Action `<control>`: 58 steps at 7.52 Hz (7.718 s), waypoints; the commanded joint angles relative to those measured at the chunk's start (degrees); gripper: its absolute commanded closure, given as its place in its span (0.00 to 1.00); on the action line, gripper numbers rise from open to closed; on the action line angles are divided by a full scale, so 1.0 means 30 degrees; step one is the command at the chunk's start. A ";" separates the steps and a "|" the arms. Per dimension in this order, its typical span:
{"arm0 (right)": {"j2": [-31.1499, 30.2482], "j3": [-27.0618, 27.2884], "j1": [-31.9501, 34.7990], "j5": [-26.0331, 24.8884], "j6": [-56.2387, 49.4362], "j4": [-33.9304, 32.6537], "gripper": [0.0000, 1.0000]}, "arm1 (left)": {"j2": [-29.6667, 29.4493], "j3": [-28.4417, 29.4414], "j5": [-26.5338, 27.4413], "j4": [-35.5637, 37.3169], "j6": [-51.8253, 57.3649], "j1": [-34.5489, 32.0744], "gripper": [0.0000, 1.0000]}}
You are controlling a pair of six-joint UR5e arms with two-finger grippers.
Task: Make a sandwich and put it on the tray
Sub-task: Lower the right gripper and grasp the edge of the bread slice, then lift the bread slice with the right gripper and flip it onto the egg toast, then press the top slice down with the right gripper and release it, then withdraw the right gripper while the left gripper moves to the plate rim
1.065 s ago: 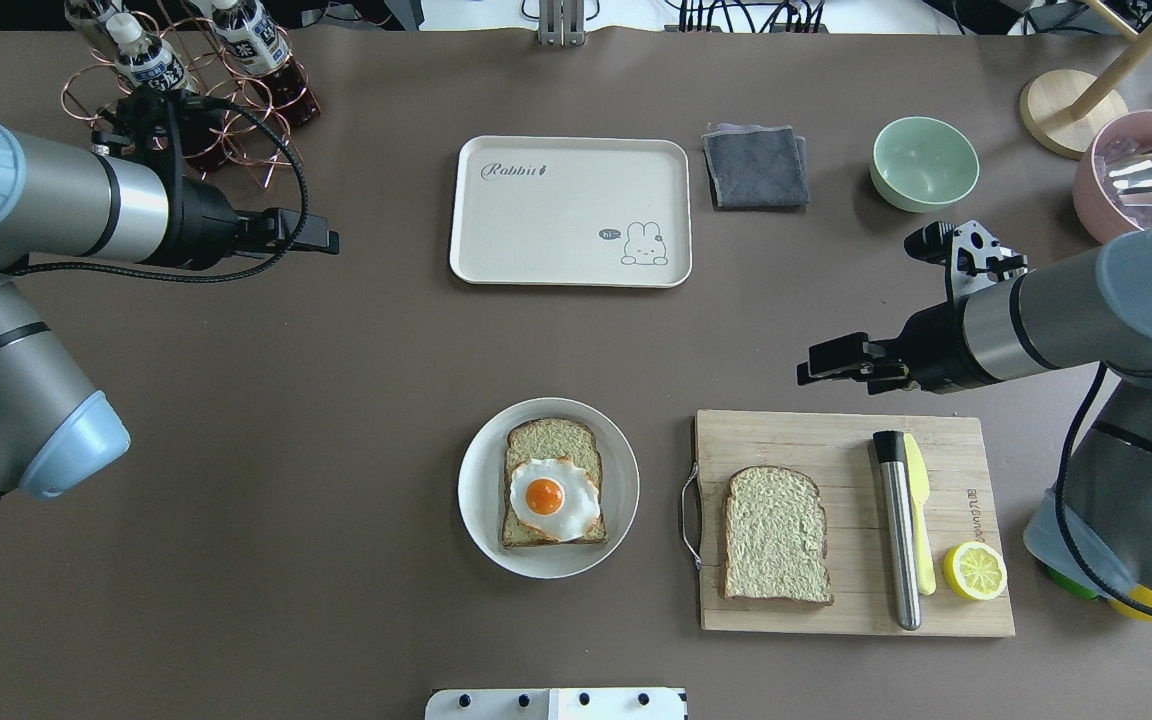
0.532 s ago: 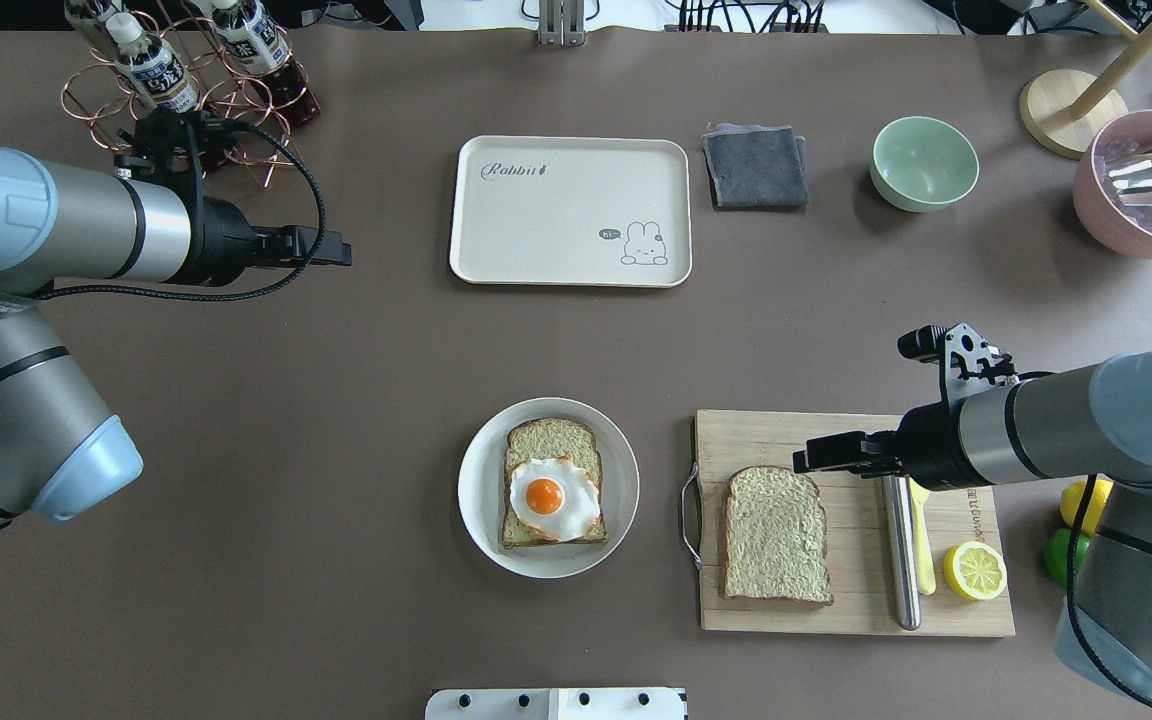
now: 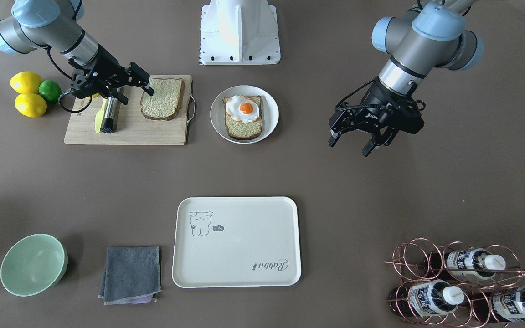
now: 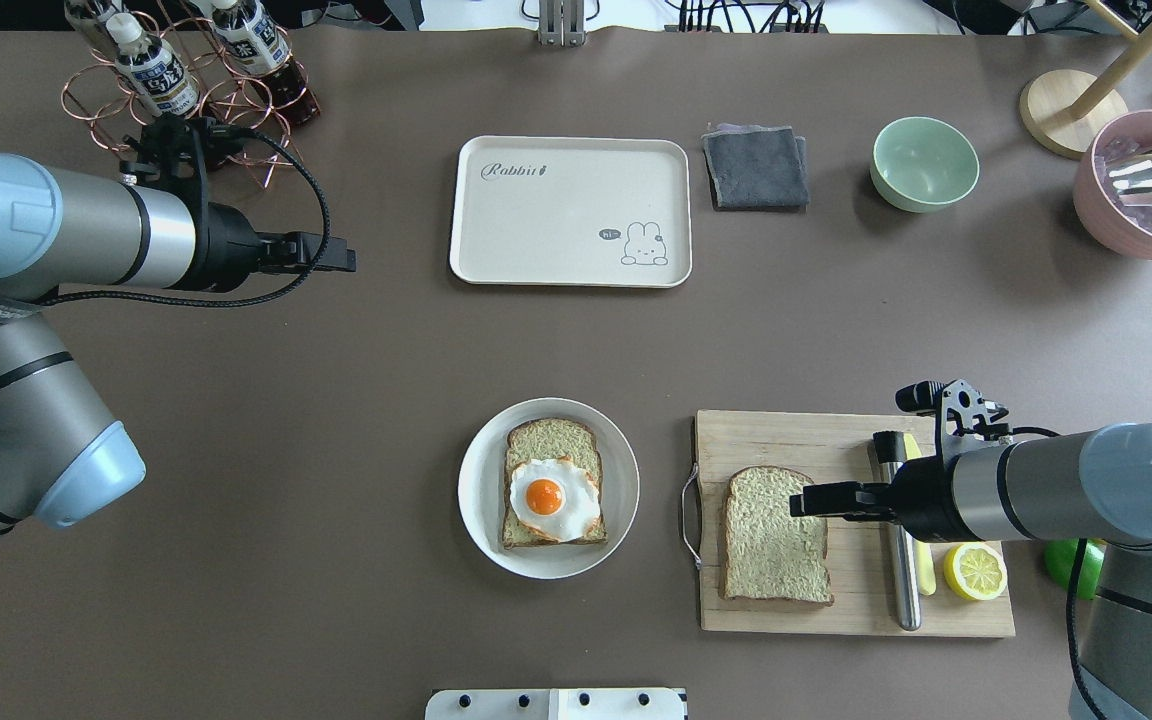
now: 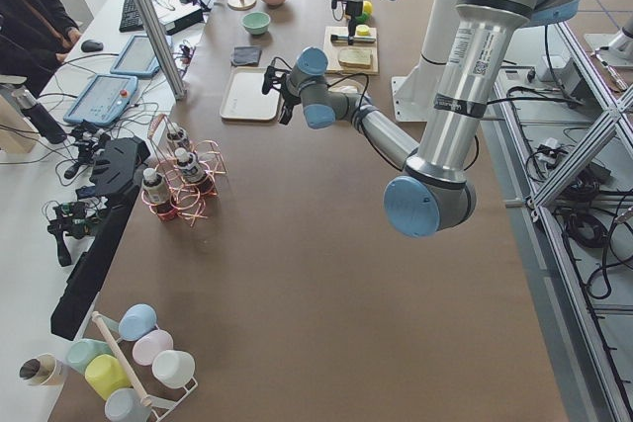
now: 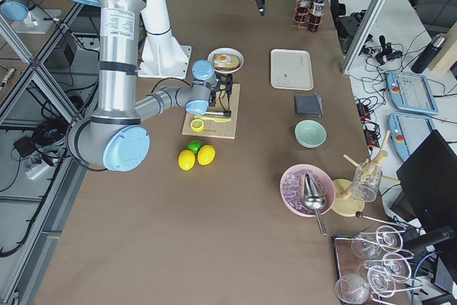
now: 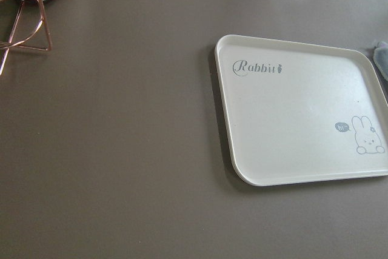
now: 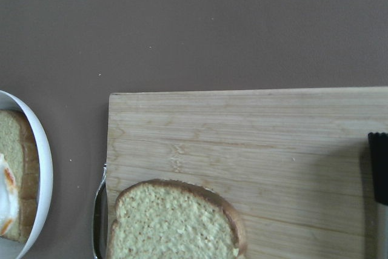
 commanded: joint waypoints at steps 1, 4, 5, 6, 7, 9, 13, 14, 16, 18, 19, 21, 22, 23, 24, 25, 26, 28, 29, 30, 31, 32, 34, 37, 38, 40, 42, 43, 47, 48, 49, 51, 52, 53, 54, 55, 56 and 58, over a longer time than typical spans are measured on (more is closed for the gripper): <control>0.0023 -0.0028 -0.0967 -0.1051 0.0210 -0.0060 0.02 | 0.0071 -0.0022 -0.0002 -0.0012 0.0047 0.0019 0.03; 0.0081 0.0001 -0.1142 -0.1052 0.0210 -0.0816 0.11 | 0.0479 -0.0022 -0.0002 -0.0448 0.0076 0.0019 0.03; 0.0139 0.0146 -0.1230 -0.1052 0.0210 -0.1518 0.11 | 0.0597 -0.0051 -0.0002 -0.0510 0.0106 0.0019 0.03; 0.0111 0.0148 -0.1260 -0.1052 0.0210 -0.1554 0.11 | 0.0598 -0.0080 -0.0002 -0.0511 0.0077 0.0019 0.03; 0.0111 0.0148 -0.1261 -0.1081 0.0210 -0.1554 0.17 | 0.0598 -0.0081 -0.0031 -0.0540 0.0077 0.0019 0.03; 0.0314 0.0148 -0.1290 -0.1432 0.0210 -0.1584 0.53 | 0.0598 -0.0110 -0.0060 -0.0540 0.0135 0.0019 0.03; 0.0258 0.0206 -0.1085 -0.1228 0.0239 -0.1496 1.00 | 0.0452 -0.0052 -0.0089 -0.0511 0.0194 0.0019 0.03; 0.0228 0.0206 -0.0998 -0.1198 0.0269 -0.1380 1.00 | 0.0423 -0.0051 -0.0089 -0.0511 0.0194 0.0019 0.04; 0.0198 0.0847 0.0572 0.1420 0.0269 -0.1320 1.00 | 0.0335 -0.0022 -0.0206 -0.0482 0.0194 0.0019 0.05; 0.0374 0.1259 0.2745 0.4124 0.0792 -0.1320 1.00 | 0.0363 -0.0022 -0.0177 -0.0481 0.0194 0.0019 0.05; 0.0519 0.1203 0.3014 0.4569 0.0883 -0.1001 1.00 | 0.0451 -0.0080 -0.0148 -0.0510 0.0165 0.0019 0.05; 0.1420 0.0562 0.3017 0.4399 0.3765 0.2243 1.00 | 0.0568 -0.0081 -0.0148 -0.0540 0.0165 -0.0010 0.05; 0.2908 0.0268 0.2988 0.3905 0.5757 0.2428 1.00 | 0.0598 -0.0081 -0.0148 -0.0540 0.0136 -0.0010 0.05; 0.4141 -0.0344 0.2581 0.2943 0.6618 0.2430 1.00 | 0.0772 -0.0110 -0.0148 -0.0569 0.0048 -0.0010 0.05; 0.4560 -0.0669 0.1591 0.1686 0.6626 0.2343 1.00 | 0.0861 -0.0168 -0.0177 -0.0772 0.0018 -0.0010 0.05; 0.5144 -0.1108 0.0769 0.0339 0.6597 0.2284 1.00 | 0.0862 -0.0139 -0.0235 -0.0832 -0.0011 -0.0010 0.04; 0.5701 -0.1460 0.0065 -0.0429 0.6597 0.2139 1.00 | 0.0862 -0.0168 -0.0236 -0.0833 -0.0011 -0.0010 0.04; 0.6697 -0.2542 -0.0817 -0.1980 0.6597 0.2137 1.00 | 0.0862 -0.0139 -0.0265 -0.0833 0.0018 -0.0010 0.04; 0.6963 -0.2867 -0.0908 -0.2163 0.6597 0.2137 1.00 | 0.0833 -0.0110 -0.0265 -0.0833 0.0047 -0.0010 0.04; 0.7314 -0.3247 -0.0909 -0.2194 0.6597 0.2108 1.00 | 0.0804 -0.0052 -0.0265 -0.0833 0.0076 -0.0010 0.04; 0.7753 -0.3802 -0.0909 -0.2194 0.6597 0.2108 1.00 | 0.0832 -0.0051 -0.0265 -0.0833 0.0077 -0.0010 0.04; 0.7902 -0.4213 -0.1025 -0.2252 0.6597 0.2137 1.00 | 0.0833 -0.0022 -0.0265 -0.0833 0.0077 -0.0010 0.04; 0.7962 -0.4423 -0.1757 -0.3363 0.6451 0.2108 1.00 | 0.0862 -0.0051 -0.0265 -0.0833 0.0106 -0.0010 0.04; 0.8314 -0.4540 -0.2109 -0.3453 0.6480 0.1669 1.00 | 0.0862 -0.0080 -0.0265 -0.0833 0.0106 -0.0010 0.04; 0.8285 -0.4540 -0.2139 -0.3599 0.6393 0.1668 1.00 | 0.0862 -0.0052 -0.0265 -0.0833 0.0106 -0.0010 0.04; 0.8255 -0.4540 -0.2023 -0.3571 0.6333 0.1494 0.53 | 0.0862 -0.0051 -0.0265 -0.0833 0.0106 -0.0010 0.04; 0.8226 -0.4511 -0.1906 -0.3571 0.6333 0.1375 0.01 | 0.0862 -0.0052 -0.0265 -0.0833 0.0106 -0.0010 0.04; 0.8226 -0.4395 -0.1731 -0.3484 0.6333 0.1375 0.01 | 0.0862 -0.0080 -0.0265 -0.0833 0.0135 -0.0010 0.04; 0.8284 -0.1006 -0.0067 -0.1558 0.6363 -0.3995 0.01 | 0.0017 0.0035 -0.0207 -0.0746 -0.1376 0.0599 0.03; 0.8284 -0.0328 0.1130 -0.0564 0.6363 -0.5813 0.01 | -0.0452 0.0066 0.0141 -0.0745 -0.2142 0.1591 0.03; 0.8226 -0.0147 0.2563 0.0142 0.6189 -0.7050 0.01 | -0.0805 0.0124 0.1363 -0.0774 -0.2730 0.2616 0.03; 0.8079 -0.0233 0.4706 0.0150 0.1761 -1.0730 0.01 | -0.1275 0.0125 0.3475 -0.0832 -0.3754 0.4931 0.03; 0.8050 -0.0378 0.5383 0.0092 -0.0441 -1.2523 0.01 | -0.1277 0.0038 0.4181 -0.0833 -0.4138 0.5695 0.03; 0.7934 -0.0525 0.5999 0.0062 -0.2696 -1.4281 0.01 | -0.1306 0.0008 0.4681 -0.0833 -0.4287 0.6341 0.03; 0.7614 -0.0526 0.6527 -0.0025 -0.4865 -1.5806 0.01 | -0.1306 0.0123 0.4802 -0.0891 -0.4260 0.6753 0.03; 0.7031 -0.0787 0.7257 0.0119 -0.7468 -1.6083 0.01 | -0.1277 0.0154 0.4861 -0.0891 -0.4259 0.7221 0.03; 0.6677 -0.0877 0.8077 0.0874 -0.8655 -1.6115 0.01 | -0.1277 0.0212 0.5007 -0.0891 -0.4259 0.7371 0.05; 0.6381 -0.0878 0.8933 0.2811 -0.8754 -1.5881 0.01 | -0.1306 0.0650 0.5125 -0.0920 -0.4143 0.7373 0.15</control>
